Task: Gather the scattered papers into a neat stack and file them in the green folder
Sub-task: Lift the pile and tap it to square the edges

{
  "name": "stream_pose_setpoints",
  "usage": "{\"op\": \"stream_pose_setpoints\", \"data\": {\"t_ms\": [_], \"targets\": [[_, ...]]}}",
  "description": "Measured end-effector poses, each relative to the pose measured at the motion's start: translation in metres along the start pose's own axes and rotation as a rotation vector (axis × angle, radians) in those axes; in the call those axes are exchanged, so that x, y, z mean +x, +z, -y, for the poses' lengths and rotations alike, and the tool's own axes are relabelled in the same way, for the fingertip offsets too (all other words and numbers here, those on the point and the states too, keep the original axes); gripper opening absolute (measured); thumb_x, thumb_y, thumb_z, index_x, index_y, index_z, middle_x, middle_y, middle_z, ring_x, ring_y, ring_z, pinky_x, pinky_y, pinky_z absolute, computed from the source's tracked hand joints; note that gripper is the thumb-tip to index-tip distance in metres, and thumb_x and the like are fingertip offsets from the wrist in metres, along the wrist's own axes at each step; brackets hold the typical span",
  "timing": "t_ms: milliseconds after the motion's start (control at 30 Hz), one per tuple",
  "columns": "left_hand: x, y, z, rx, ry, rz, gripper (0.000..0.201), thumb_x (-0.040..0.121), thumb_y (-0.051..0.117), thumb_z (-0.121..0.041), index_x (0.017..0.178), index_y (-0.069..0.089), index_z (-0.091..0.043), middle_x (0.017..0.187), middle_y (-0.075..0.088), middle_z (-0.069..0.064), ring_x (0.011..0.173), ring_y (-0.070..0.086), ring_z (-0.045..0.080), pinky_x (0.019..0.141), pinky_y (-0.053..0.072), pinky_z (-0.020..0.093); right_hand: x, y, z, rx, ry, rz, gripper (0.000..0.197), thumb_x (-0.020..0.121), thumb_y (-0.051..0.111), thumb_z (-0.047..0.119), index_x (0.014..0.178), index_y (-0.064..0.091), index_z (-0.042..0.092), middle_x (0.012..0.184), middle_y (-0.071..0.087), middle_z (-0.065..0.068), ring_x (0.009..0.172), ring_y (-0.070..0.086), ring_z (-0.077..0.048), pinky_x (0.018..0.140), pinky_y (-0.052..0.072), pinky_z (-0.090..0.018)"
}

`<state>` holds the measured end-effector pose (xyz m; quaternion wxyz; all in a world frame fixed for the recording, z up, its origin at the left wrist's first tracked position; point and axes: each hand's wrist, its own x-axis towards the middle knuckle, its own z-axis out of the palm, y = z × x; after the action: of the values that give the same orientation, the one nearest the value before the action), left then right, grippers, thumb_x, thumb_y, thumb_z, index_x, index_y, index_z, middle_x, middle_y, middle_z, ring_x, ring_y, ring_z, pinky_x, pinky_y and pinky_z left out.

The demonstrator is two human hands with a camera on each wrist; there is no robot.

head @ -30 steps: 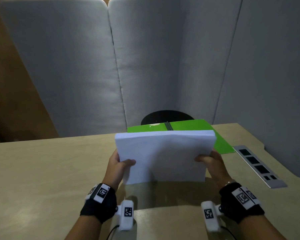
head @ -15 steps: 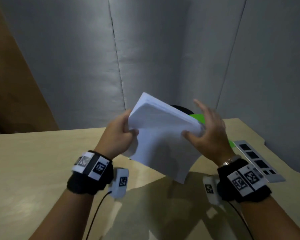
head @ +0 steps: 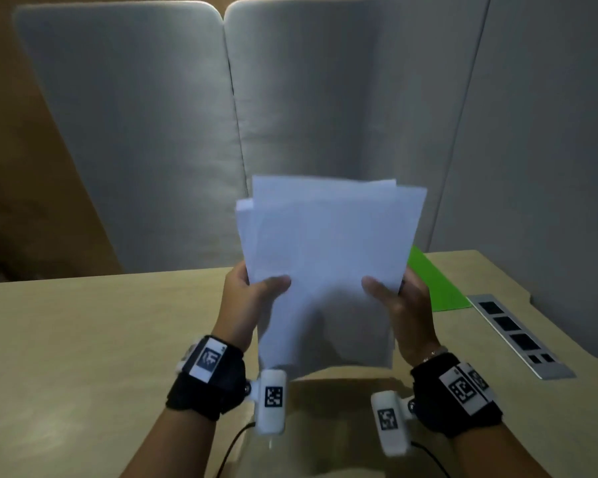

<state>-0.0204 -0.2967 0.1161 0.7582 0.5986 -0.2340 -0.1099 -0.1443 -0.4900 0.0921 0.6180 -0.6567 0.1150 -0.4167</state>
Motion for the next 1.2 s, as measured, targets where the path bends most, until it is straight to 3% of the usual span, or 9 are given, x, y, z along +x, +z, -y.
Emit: {"op": "stream_pose_setpoints", "data": {"t_ms": [100, 200, 333, 467, 567, 733, 867, 1067, 1200], "targets": [[-0.008, -0.004, 0.018, 0.019, -0.027, 0.008, 0.049, 0.065, 0.074, -0.002, 0.114, 0.069, -0.01, 0.107, 0.077, 0.01, 0.099, 0.072, 0.037, 0.072, 0.062, 0.039, -0.004, -0.008, -0.007, 0.083, 0.07, 0.025, 0.031, 0.072, 0.071, -0.008, 0.101, 0.065, 0.003, 0.086, 0.074, -0.001, 0.075, 0.065, -0.013, 0.064, 0.052, -0.029], [-0.011, 0.0, 0.02, 0.029, -0.034, 0.032, 0.052, 0.068, 0.076, -0.01, 0.118, 0.066, -0.018, 0.111, 0.075, 0.008, 0.102, 0.071, 0.033, 0.076, 0.062, 0.043, 0.0, -0.009, -0.006, 0.1, 0.097, 0.016, 0.04, 0.063, 0.067, -0.001, 0.102, 0.062, 0.003, 0.085, 0.072, -0.002, 0.074, 0.063, -0.016, 0.062, 0.05, -0.033], [-0.005, 0.01, 0.006, 0.056, 0.03, 0.033, 0.055, 0.069, 0.078, -0.012, 0.122, 0.063, -0.017, 0.112, 0.076, 0.004, 0.102, 0.073, 0.028, 0.074, 0.061, 0.036, 0.007, -0.004, 0.01, 0.051, 0.052, 0.004, 0.038, 0.063, 0.065, -0.002, 0.101, 0.062, 0.004, 0.084, 0.071, -0.002, 0.074, 0.065, -0.017, 0.064, 0.051, -0.039], [0.0, 0.01, -0.013, 0.038, 0.131, 0.044, 0.068, 0.071, 0.079, -0.009, 0.134, 0.053, -0.018, 0.119, 0.071, 0.005, 0.104, 0.072, 0.022, 0.078, 0.062, 0.035, 0.01, -0.006, 0.03, 0.164, -0.013, -0.029, 0.043, 0.064, 0.056, -0.005, 0.104, 0.056, 0.008, 0.089, 0.066, -0.007, 0.078, 0.062, -0.021, 0.063, 0.048, -0.037], [0.001, 0.009, -0.015, 0.094, 0.144, 0.088, 0.073, 0.072, 0.08, -0.014, 0.136, 0.049, -0.031, 0.121, 0.066, 0.003, 0.105, 0.069, 0.02, 0.08, 0.062, 0.038, 0.012, -0.007, 0.025, 0.089, 0.03, 0.016, 0.045, 0.059, 0.058, 0.001, 0.104, 0.06, 0.006, 0.083, 0.066, -0.005, 0.073, 0.062, -0.017, 0.058, 0.05, -0.032], [0.001, 0.005, 0.004, 0.055, 0.038, 0.091, 0.069, 0.067, 0.079, -0.012, 0.132, 0.054, -0.017, 0.116, 0.071, 0.005, 0.102, 0.072, 0.023, 0.072, 0.06, 0.032, 0.011, -0.008, 0.001, -0.017, 0.145, -0.027, 0.019, 0.054, 0.058, 0.006, 0.071, 0.058, 0.014, 0.061, 0.06, 0.007, 0.059, 0.051, -0.011, 0.053, 0.04, -0.03], [0.003, 0.008, 0.016, 0.072, -0.027, 0.075, 0.058, 0.065, 0.075, -0.01, 0.121, 0.061, -0.013, 0.108, 0.075, 0.006, 0.101, 0.071, 0.033, 0.071, 0.059, 0.035, 0.014, -0.002, -0.001, -0.035, 0.162, -0.04, 0.016, 0.053, 0.058, 0.007, 0.068, 0.057, 0.014, 0.062, 0.058, 0.004, 0.057, 0.049, -0.012, 0.054, 0.038, -0.03], [0.013, 0.008, 0.012, 0.064, -0.058, 0.044, 0.06, 0.065, 0.072, -0.008, 0.124, 0.061, -0.015, 0.114, 0.074, 0.008, 0.101, 0.071, 0.03, 0.083, 0.06, 0.048, 0.022, -0.004, -0.003, 0.045, 0.163, -0.025, 0.025, 0.057, 0.055, 0.001, 0.081, 0.058, 0.005, 0.073, 0.058, -0.005, 0.065, 0.049, -0.017, 0.057, 0.038, -0.031], [0.007, 0.007, 0.031, 0.104, -0.124, 0.033, 0.055, 0.063, 0.071, -0.002, 0.116, 0.065, -0.017, 0.111, 0.075, 0.009, 0.105, 0.069, 0.039, 0.085, 0.059, 0.051, 0.014, -0.001, -0.022, 0.049, 0.27, -0.036, 0.018, 0.054, 0.057, 0.003, 0.07, 0.061, 0.009, 0.066, 0.059, -0.003, 0.061, 0.051, -0.016, 0.06, 0.04, -0.03]]}}
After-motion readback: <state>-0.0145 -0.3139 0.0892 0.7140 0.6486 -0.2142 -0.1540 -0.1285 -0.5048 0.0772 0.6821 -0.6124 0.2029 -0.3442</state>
